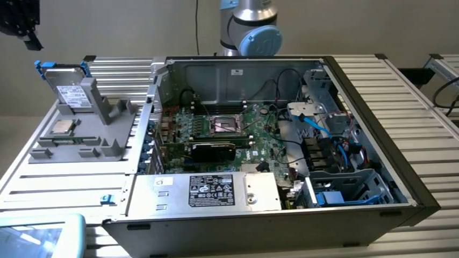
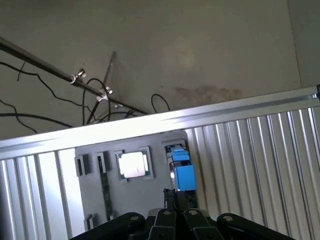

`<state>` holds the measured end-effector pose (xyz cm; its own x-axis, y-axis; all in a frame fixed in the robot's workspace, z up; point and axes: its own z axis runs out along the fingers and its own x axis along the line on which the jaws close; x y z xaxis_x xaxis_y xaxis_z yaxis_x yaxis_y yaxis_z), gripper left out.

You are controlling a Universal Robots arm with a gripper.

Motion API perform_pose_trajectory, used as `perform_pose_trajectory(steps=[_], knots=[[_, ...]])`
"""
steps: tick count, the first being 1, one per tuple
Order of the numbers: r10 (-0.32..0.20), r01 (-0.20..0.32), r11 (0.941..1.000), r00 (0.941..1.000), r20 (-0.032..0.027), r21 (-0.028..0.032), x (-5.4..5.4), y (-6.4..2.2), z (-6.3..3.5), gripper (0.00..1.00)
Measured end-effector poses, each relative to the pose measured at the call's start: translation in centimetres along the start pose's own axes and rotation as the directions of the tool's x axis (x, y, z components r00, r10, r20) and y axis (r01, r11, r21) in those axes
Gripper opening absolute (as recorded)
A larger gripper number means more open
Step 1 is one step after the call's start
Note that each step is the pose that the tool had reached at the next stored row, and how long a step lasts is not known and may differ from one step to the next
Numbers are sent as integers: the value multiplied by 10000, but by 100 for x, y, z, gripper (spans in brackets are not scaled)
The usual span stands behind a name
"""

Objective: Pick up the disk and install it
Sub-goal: 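Pick up the disk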

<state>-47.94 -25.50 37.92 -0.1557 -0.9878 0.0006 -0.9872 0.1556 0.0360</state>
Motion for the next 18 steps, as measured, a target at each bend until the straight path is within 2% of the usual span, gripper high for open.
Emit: perform_pose_trajectory(steps=[3, 7, 10, 13, 14, 16, 17, 18], knots=[[-539, 539, 9985, 9985, -15, 34, 0, 0, 0, 11], [-1185, 1185, 9929, 9929, -32, 102, 0, 0, 1, 11], [-1392, 1392, 9902, 9903, -6, 126, -2, 0, 2, 11], [-1466, 1465, 9891, 9892, 92, 145, -2, 1, 5, 11], [-1478, 1476, 9889, 9889, 155, 148, -3, 1, 7, 11], [-1491, 1487, 9888, 9883, 337, 146, -3, 0, 10, 11], [-1492, 1488, 9888, 9881, 381, 142, -3, 0, 13, 11], [-1491, 1487, 9888, 9881, 383, 137, -3, 0, 14, 11]])
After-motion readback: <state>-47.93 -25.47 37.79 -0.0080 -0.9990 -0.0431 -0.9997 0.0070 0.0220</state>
